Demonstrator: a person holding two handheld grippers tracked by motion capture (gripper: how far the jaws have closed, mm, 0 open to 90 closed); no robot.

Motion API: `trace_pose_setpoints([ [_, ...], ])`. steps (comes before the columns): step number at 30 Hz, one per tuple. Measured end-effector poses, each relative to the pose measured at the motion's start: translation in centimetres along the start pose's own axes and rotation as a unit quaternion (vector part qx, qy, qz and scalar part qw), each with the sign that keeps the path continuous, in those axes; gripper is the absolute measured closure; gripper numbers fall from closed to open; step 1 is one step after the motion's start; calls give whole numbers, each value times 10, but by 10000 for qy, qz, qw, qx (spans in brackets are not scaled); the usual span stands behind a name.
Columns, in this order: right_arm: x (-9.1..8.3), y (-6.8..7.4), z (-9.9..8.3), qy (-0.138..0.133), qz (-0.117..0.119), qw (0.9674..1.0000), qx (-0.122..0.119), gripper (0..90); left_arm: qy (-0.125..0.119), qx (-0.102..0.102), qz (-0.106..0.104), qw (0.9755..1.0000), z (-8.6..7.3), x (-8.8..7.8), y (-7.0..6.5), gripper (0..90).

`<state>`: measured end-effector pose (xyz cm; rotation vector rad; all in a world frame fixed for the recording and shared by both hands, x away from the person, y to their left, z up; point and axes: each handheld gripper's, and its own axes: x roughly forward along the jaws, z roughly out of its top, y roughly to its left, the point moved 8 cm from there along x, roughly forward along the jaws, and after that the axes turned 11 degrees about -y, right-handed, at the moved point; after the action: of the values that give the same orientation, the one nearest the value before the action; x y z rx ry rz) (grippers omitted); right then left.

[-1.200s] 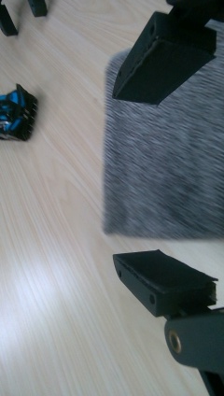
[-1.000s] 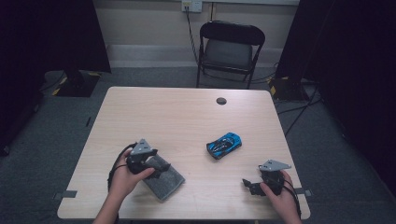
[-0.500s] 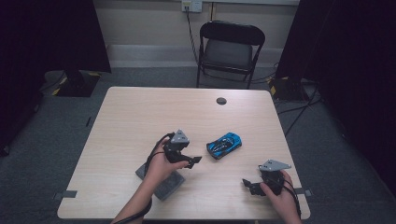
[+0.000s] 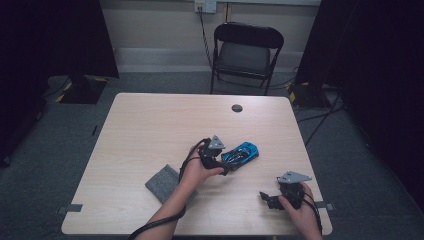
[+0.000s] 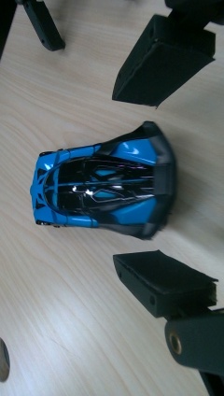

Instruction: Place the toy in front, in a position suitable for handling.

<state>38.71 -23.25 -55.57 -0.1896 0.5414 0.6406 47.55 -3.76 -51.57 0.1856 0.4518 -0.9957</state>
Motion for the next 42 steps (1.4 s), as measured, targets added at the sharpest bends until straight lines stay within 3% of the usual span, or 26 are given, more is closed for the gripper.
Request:
trace_pose_setpoints([
  [5, 0, 0, 0, 2, 5, 10000, -5, 94, 13, -66, 13, 10000, 5, 21, 0, 173],
  [12, 0, 0, 0, 7, 0, 10000, -10, 93, 80, -159, -7, 9998, 6, 37, -3, 171],
  [16, 0, 0, 0, 14, 1, 10000, -3, 93, 178, -98, 29, 9998, 5, 46, -3, 171],
  [42, 1, 0, 1, 16, 19, 10000, -12, 90, 283, -75, 178, 9994, 4, 70, -1, 183],
])
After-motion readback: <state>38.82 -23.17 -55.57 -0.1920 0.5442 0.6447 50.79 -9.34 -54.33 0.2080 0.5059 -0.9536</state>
